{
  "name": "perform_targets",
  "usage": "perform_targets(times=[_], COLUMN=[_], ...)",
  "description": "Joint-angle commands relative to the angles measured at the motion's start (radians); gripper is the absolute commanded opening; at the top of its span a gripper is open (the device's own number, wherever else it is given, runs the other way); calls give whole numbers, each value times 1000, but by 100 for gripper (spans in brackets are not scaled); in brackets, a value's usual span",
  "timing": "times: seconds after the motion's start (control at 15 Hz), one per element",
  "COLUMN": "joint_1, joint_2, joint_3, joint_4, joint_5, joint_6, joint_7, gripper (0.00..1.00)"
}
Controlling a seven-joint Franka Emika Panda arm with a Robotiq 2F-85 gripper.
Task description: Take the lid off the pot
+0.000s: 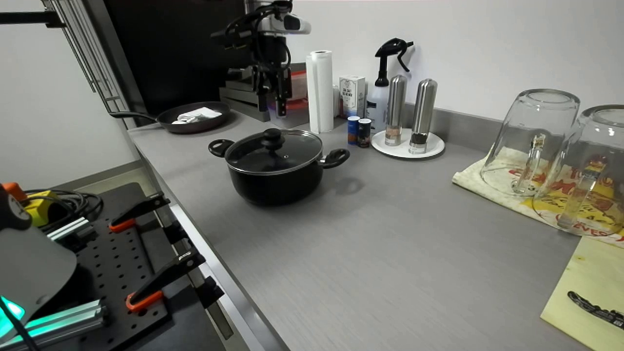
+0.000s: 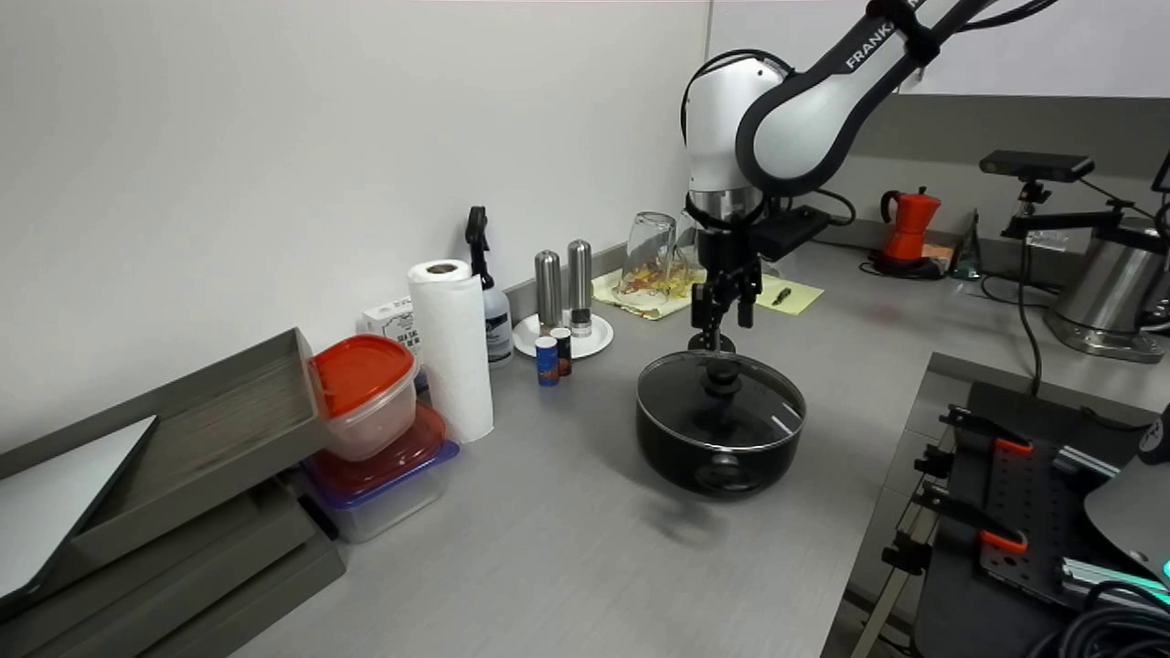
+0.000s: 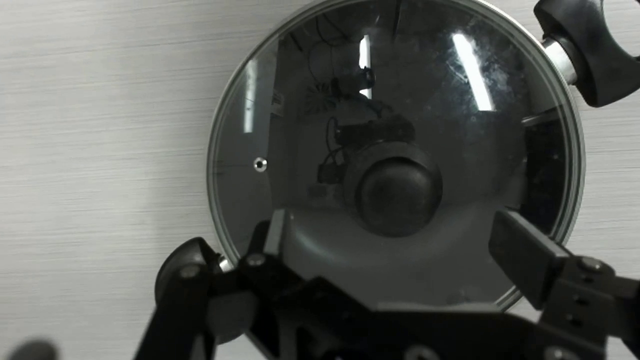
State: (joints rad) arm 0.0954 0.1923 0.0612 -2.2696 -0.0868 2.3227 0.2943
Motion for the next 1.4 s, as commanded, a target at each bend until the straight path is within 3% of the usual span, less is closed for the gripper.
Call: perform_targets(times=[0.0, 0.8, 0.93, 1.33], joint_1=[21, 21, 20, 23], joint_2=[28, 128, 134, 133], joint_3=[-5, -19, -21, -21], joint_4=[-14, 12, 13, 19], joint_5=[-16, 4, 7, 13], joint_6=[46, 129, 136, 140], joint_7=[28, -5, -7, -7], gripper=[100, 100, 72, 29])
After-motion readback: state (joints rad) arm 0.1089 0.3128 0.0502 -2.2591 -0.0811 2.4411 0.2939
